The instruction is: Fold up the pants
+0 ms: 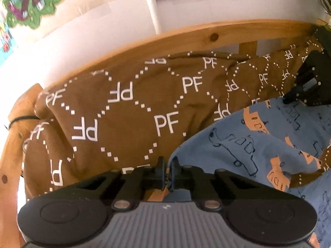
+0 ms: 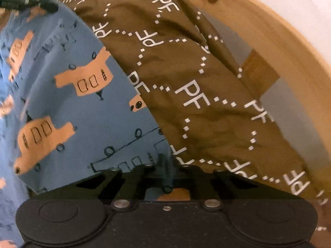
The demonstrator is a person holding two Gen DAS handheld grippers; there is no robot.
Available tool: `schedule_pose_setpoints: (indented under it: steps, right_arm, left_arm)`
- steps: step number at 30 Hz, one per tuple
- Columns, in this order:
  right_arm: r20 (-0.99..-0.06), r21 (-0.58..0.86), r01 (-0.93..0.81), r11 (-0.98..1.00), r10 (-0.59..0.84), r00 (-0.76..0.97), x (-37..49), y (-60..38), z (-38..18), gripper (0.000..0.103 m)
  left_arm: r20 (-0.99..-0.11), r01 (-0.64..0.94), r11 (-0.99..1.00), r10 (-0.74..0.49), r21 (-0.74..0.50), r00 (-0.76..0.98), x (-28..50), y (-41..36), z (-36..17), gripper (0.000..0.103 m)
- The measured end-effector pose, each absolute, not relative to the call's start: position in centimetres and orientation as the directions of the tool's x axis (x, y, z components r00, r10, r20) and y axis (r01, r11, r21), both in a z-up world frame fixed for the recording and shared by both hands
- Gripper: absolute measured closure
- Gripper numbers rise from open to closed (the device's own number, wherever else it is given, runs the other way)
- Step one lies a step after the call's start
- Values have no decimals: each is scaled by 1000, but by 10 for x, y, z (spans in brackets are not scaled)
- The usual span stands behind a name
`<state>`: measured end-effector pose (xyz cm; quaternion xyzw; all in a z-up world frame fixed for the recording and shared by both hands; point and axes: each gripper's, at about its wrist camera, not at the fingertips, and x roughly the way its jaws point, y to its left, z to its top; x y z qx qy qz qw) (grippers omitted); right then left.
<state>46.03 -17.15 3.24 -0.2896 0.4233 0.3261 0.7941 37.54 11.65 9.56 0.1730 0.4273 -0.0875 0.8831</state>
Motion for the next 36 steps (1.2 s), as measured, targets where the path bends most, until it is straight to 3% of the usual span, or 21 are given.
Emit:
schedule_pose_setpoints:
  steps: [4, 12, 18, 19, 22, 25, 27, 33, 36]
  right_arm:
    - [-792, -310, -710, 632, 242, 561, 444, -173, 43, 103]
    - [-610, -524, -551, 649, 165, 775, 446, -185, 76, 103]
    - [-658, -522, -559, 644, 114, 744, 474, -167, 52, 103]
    - [-662, -514, -561, 649, 115, 741, 475, -167, 50, 95]
    - [-676, -427, -582, 692, 184, 714, 477, -181, 61, 54]
    - [-690, -344, -628, 698, 265, 673, 479, -194, 77, 48]
    - [-684, -300, -657, 692, 323, 654, 478, -199, 85, 43]
    - [-727, -312, -716, 625, 328, 603, 481, -169, 76, 44]
    - [-747, -331, -703, 630, 281, 603, 483, -173, 67, 56]
  left_arm:
    - [-735, 253, 924, 43, 287, 676, 365, 107, 96, 101]
    - [-694, 184, 952, 38, 243, 719, 372, 113, 107, 101]
    - [-720, 172, 949, 76, 265, 690, 384, 110, 92, 100]
    - [-723, 174, 951, 69, 256, 687, 385, 112, 92, 98]
    - [-727, 179, 956, 48, 232, 685, 383, 119, 94, 88]
    - [-731, 184, 961, 28, 208, 681, 382, 128, 98, 80]
    - [-737, 183, 963, 23, 198, 675, 382, 130, 97, 80]
    - [-749, 208, 955, 23, 214, 662, 382, 130, 99, 80]
    - [-751, 217, 951, 24, 221, 659, 379, 130, 97, 84]
